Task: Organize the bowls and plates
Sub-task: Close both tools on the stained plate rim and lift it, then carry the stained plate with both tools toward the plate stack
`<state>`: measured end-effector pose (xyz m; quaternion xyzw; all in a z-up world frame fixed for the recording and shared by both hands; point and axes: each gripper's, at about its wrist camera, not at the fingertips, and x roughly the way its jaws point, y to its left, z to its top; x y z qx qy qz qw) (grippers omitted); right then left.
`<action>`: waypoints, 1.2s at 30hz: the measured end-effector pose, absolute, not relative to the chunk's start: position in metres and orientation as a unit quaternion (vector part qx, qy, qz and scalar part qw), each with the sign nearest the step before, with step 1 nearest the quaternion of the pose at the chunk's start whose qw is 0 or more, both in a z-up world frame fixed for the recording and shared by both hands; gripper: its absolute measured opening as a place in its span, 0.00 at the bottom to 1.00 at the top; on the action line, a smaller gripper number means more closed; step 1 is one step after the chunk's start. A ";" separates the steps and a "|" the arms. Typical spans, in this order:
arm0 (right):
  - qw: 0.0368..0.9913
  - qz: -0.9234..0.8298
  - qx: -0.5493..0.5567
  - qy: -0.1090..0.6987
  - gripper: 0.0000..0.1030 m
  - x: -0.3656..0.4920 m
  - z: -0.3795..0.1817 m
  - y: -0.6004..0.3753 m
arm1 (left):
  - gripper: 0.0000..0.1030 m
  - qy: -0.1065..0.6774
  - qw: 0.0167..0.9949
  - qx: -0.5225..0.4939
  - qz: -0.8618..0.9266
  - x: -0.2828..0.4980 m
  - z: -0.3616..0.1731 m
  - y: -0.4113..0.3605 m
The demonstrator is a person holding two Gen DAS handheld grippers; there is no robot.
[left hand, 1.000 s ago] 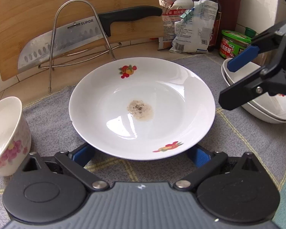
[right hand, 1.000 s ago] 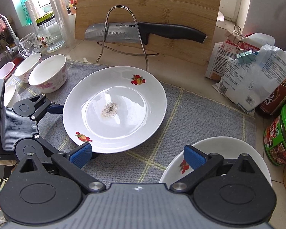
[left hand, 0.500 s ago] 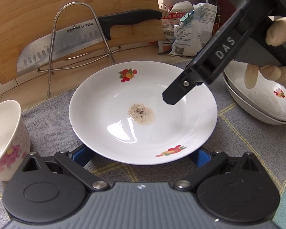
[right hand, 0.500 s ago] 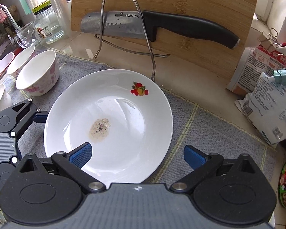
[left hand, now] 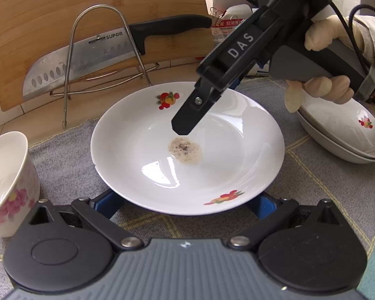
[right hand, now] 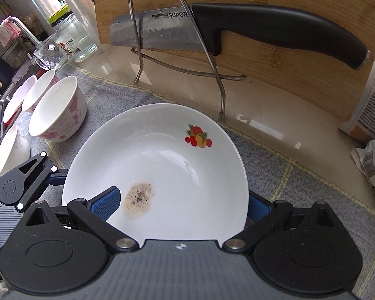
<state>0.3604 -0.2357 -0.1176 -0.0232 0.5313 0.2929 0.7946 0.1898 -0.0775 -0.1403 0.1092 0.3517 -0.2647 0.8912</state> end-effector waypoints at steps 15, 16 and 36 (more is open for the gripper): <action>0.775 0.318 -0.023 0.546 1.00 0.380 -0.117 -0.227 | 1.00 0.342 0.890 0.115 -0.277 0.184 -0.139 -0.076; 0.772 0.318 -0.022 0.550 1.00 0.382 -0.117 -0.227 | 1.00 0.341 0.891 0.115 -0.278 0.183 -0.140 -0.076; 0.748 0.325 -0.032 0.577 1.00 0.397 -0.116 -0.219 | 1.00 0.341 0.890 0.116 -0.280 0.177 -0.136 -0.076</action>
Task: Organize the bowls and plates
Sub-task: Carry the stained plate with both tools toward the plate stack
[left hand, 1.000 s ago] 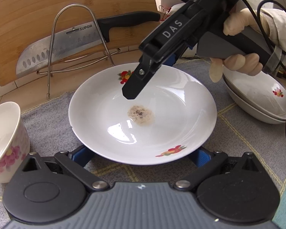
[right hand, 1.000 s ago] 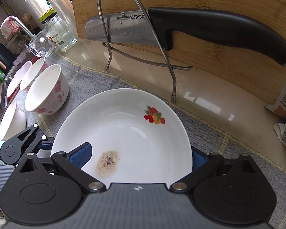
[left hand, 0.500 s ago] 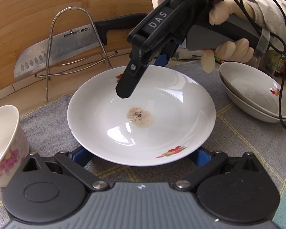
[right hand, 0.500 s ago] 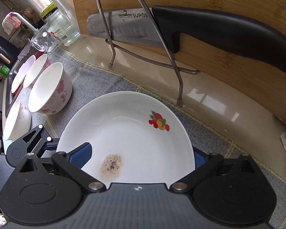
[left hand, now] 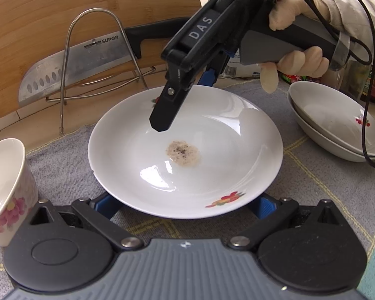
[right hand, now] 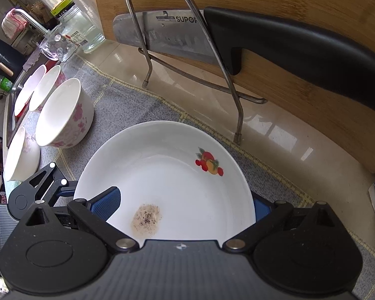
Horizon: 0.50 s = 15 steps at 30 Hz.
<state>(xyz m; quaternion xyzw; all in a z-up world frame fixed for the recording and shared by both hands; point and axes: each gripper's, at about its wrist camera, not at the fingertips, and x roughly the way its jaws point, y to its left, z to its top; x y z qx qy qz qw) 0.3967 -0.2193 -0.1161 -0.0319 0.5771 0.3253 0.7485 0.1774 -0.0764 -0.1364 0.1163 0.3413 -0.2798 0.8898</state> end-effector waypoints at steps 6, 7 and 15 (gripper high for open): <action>0.750 0.323 -0.035 0.576 1.00 0.395 -0.116 -0.218 | 1.00 0.346 0.887 0.121 -0.282 0.177 -0.134 -0.076; 0.750 0.324 -0.035 0.576 1.00 0.394 -0.116 -0.217 | 1.00 0.347 0.887 0.121 -0.281 0.177 -0.133 -0.076; 0.748 0.324 -0.035 0.578 1.00 0.384 -0.116 -0.215 | 1.00 0.354 0.882 0.131 -0.284 0.169 -0.129 -0.073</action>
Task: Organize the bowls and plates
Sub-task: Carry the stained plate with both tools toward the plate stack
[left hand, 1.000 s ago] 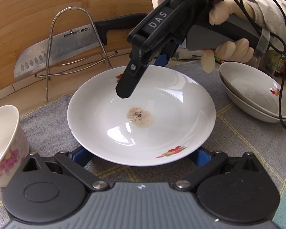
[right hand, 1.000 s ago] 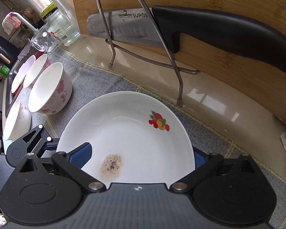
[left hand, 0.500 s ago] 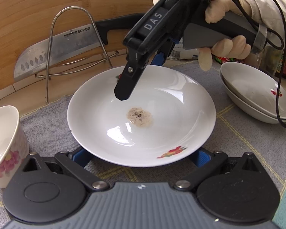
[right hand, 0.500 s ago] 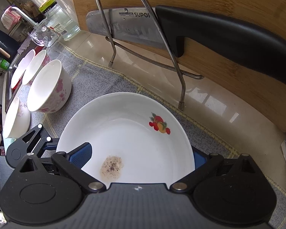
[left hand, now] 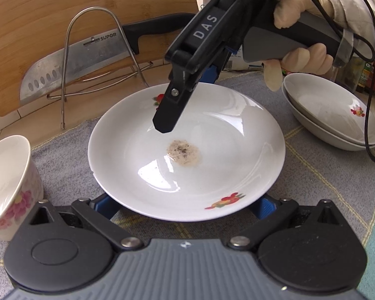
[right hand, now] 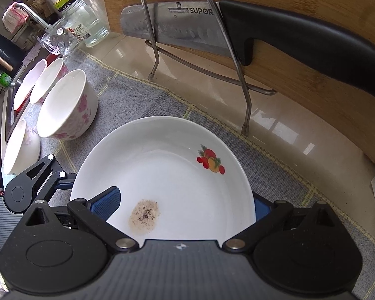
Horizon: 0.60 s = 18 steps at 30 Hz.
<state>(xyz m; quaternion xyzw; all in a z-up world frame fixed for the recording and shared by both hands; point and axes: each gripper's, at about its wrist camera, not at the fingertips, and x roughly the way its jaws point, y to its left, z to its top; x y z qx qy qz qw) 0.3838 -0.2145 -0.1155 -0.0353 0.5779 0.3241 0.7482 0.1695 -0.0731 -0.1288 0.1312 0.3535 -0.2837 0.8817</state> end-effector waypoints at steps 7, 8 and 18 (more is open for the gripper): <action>0.745 0.329 -0.028 0.579 1.00 0.368 -0.112 -0.211 | 0.99 0.360 0.877 0.141 -0.287 0.159 -0.125 -0.067; 0.745 0.329 -0.027 0.579 1.00 0.366 -0.112 -0.210 | 0.99 0.360 0.876 0.141 -0.287 0.157 -0.125 -0.066; 0.749 0.327 -0.020 0.575 1.00 0.339 -0.101 -0.207 | 0.99 0.359 0.874 0.146 -0.293 0.135 -0.112 -0.061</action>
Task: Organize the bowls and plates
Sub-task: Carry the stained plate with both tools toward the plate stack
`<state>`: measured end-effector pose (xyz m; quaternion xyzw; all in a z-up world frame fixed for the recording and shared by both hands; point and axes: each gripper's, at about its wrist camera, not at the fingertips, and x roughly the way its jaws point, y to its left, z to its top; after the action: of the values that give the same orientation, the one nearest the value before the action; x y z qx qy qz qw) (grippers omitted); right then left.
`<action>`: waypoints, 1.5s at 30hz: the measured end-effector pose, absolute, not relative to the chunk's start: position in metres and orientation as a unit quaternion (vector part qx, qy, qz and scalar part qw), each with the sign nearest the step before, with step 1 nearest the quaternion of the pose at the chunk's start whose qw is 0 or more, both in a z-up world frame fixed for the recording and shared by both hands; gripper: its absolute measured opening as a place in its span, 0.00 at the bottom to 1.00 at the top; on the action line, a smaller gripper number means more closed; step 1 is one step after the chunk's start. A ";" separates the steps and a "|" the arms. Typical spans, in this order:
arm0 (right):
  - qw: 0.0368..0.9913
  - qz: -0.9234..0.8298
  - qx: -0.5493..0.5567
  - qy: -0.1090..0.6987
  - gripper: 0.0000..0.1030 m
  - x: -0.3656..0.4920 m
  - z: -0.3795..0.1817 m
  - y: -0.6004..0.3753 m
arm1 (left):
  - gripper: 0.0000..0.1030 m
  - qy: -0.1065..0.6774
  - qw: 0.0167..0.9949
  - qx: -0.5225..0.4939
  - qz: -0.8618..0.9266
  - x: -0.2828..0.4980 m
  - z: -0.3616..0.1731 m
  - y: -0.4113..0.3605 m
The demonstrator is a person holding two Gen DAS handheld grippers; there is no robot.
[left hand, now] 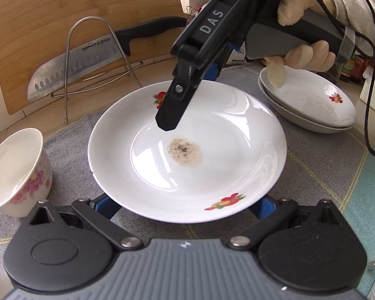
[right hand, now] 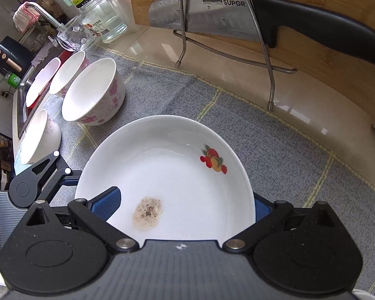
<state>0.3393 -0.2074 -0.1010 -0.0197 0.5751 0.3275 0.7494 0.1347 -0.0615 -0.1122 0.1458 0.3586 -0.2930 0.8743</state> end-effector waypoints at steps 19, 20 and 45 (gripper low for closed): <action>0.771 0.317 0.001 0.553 1.00 0.288 -0.076 -0.221 | 0.99 0.355 0.865 0.168 -0.311 0.129 -0.089 -0.066; 0.772 0.316 0.002 0.552 1.00 0.285 -0.075 -0.222 | 0.99 0.354 0.865 0.169 -0.312 0.128 -0.088 -0.067; 0.804 0.272 0.037 0.527 1.00 0.235 -0.053 -0.280 | 0.99 0.334 0.844 0.203 -0.368 0.131 -0.080 -0.119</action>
<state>0.2353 -0.2802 -0.0527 0.0371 0.5270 0.2716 0.8044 0.1306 -0.1187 -0.0797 0.2026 0.3340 -0.3682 0.8437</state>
